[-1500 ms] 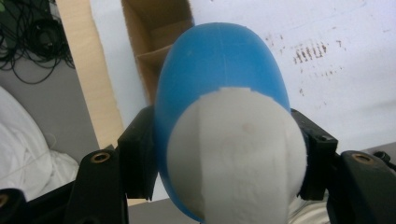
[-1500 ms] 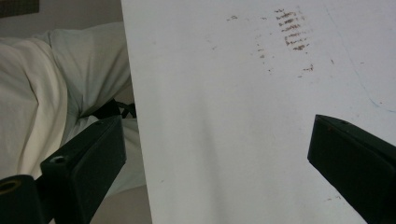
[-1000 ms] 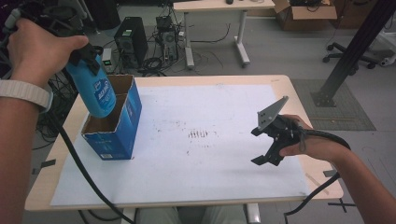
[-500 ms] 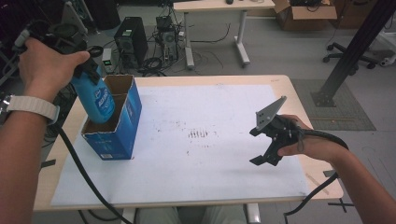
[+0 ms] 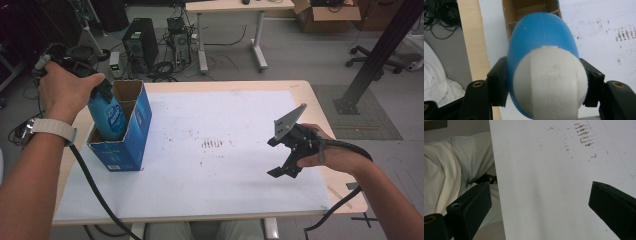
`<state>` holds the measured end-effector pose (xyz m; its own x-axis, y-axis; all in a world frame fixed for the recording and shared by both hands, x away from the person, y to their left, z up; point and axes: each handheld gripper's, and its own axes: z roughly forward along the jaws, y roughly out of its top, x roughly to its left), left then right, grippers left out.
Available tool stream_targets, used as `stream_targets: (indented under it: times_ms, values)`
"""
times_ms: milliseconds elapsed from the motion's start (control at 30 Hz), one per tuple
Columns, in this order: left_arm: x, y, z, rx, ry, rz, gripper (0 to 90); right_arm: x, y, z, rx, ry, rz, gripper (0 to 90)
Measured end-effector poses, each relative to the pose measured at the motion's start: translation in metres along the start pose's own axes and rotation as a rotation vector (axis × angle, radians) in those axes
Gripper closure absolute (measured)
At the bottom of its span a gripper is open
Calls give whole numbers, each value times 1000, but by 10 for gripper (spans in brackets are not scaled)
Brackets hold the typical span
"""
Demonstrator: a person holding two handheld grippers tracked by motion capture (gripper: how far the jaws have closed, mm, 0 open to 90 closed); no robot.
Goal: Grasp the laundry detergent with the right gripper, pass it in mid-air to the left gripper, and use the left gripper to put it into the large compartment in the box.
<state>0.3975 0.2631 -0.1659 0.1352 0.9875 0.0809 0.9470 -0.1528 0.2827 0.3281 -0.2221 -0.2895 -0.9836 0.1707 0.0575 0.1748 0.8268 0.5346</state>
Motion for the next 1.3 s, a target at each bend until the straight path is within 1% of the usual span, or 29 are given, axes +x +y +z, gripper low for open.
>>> stream_targets:
  times_ms: [67,200,333,533,600,733,933,1300]
  values:
    - [0,-1,4,-5,-1,-8,378,0,0,0,-3,1,2,43]
    - [0,-2,14,3,-2,-4,378,0,0,2,-8,0,3,43]
    - [-1,-5,24,0,-6,-3,378,0,-1,3,-6,4,4,43]
    - [-1,-8,40,0,-1,-10,378,1,0,4,-8,3,4,43]
    - [-1,-10,45,7,2,-10,378,1,-1,5,-8,3,3,43]
    - [1,-13,54,6,-3,-15,378,1,-1,5,-7,4,4,44]
    - [1,-16,64,0,-9,-21,378,1,-1,6,-6,6,6,44]
    - [0,-20,81,7,-4,-26,378,1,-1,7,-4,8,8,44]
